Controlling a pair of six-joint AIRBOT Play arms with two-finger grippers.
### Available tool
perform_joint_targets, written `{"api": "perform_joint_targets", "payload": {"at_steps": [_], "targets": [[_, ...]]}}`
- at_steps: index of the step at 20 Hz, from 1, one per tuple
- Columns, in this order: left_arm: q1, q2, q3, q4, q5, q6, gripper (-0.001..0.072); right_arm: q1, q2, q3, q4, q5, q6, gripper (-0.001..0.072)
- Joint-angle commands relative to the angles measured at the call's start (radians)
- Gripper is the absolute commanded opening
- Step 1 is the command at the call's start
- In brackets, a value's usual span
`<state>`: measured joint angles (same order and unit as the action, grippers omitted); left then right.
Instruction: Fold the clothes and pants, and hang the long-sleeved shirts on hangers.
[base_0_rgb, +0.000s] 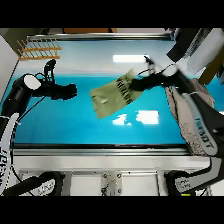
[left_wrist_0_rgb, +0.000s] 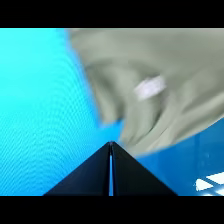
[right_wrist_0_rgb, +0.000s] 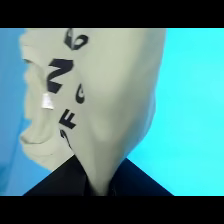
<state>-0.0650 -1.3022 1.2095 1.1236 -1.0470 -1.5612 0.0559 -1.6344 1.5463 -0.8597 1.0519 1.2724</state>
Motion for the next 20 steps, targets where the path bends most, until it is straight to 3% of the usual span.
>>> {"api": "perform_joint_targets", "payload": {"at_steps": [1, 5, 9, 13, 16, 20], "targets": [[0.000, 0.000, -0.001, 0.000, 0.002, 0.002, 0.0007, -0.243, 0.164, 0.035, -0.155, 0.004, 0.094, 0.0021], [0.000, 0.000, -0.002, 0.000, 0.002, 0.002, 0.0007, -0.499, 0.268, 0.034, -0.160, 0.012, 0.107, 0.0021], [0.000, 0.000, -0.002, 0.000, 0.000, 0.002, 0.0007, -0.657, 0.308, -0.001, -0.225, 0.136, 0.121, 0.0021], [0.000, 0.000, -0.002, 0.000, 0.001, 0.002, 0.0007, -0.726, 0.360, -0.131, -0.398, 0.271, 0.201, 0.0021], [0.000, 0.000, -0.002, 0.000, 0.000, 0.002, 0.0007, -0.731, 0.440, -0.266, -0.581, 0.293, 0.234, 0.0021], [0.000, 0.000, -0.002, 0.001, 0.000, 0.002, 0.0007, -0.731, 0.525, -0.440, -0.706, 0.295, 0.251, 0.0022]]}}
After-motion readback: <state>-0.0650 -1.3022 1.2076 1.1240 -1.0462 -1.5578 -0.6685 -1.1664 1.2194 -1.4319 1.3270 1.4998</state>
